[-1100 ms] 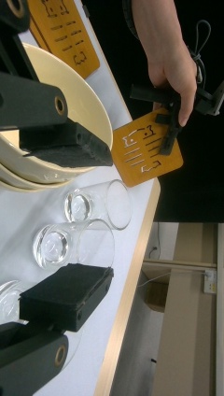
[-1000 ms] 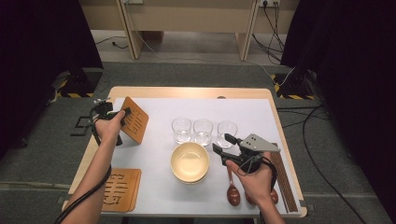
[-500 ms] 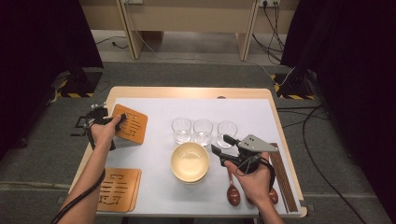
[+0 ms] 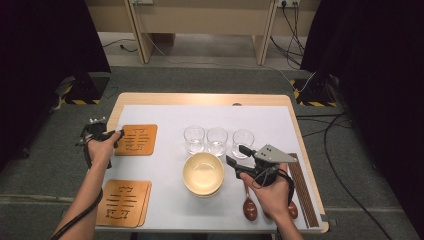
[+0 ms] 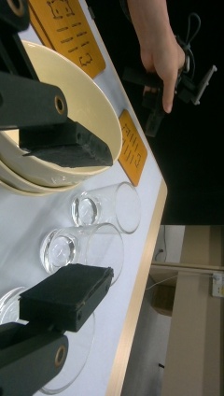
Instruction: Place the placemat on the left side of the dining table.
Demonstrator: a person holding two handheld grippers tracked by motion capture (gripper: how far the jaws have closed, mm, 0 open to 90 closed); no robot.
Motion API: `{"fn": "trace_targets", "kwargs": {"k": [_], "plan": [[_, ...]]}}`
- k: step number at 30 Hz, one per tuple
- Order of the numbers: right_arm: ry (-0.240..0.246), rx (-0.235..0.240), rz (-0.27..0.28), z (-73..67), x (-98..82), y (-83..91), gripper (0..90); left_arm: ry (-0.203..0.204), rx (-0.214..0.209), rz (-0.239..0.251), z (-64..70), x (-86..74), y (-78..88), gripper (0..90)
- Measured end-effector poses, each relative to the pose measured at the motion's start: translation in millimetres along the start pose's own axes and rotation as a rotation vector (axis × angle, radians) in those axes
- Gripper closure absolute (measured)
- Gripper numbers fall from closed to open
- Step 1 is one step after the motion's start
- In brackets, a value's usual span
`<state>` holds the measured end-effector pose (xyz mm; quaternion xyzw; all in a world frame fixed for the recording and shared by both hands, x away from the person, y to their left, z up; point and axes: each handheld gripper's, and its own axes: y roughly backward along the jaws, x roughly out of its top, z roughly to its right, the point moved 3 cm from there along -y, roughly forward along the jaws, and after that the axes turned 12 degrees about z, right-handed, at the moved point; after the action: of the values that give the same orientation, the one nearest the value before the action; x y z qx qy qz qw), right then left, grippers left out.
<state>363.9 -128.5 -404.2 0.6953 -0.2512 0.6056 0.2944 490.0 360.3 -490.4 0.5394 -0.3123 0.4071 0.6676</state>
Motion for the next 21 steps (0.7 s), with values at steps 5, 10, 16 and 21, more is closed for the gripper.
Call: {"fn": "trace_targets", "kwargs": {"k": [5,10,16,21], "plan": [[-0.005,0.000,0.004,-0.6,0.9,0.5,40.2,-0.037,-0.049,-0.092,3.6,-15.6,23.6,75.8],[0.002,0.002,0.005,-2.6,3.5,0.9,40.2,-0.070,-0.070,-0.173,8.1,-32.8,34.1,81.1],[-0.002,0.000,0.004,-3.0,2.9,1.3,40.2,-0.098,-0.065,-0.211,11.5,-38.1,32.1,83.4],[-0.006,0.000,0.004,-1.3,1.7,0.8,40.3,-0.103,-0.044,-0.215,12.2,-35.9,28.9,83.4]]}}
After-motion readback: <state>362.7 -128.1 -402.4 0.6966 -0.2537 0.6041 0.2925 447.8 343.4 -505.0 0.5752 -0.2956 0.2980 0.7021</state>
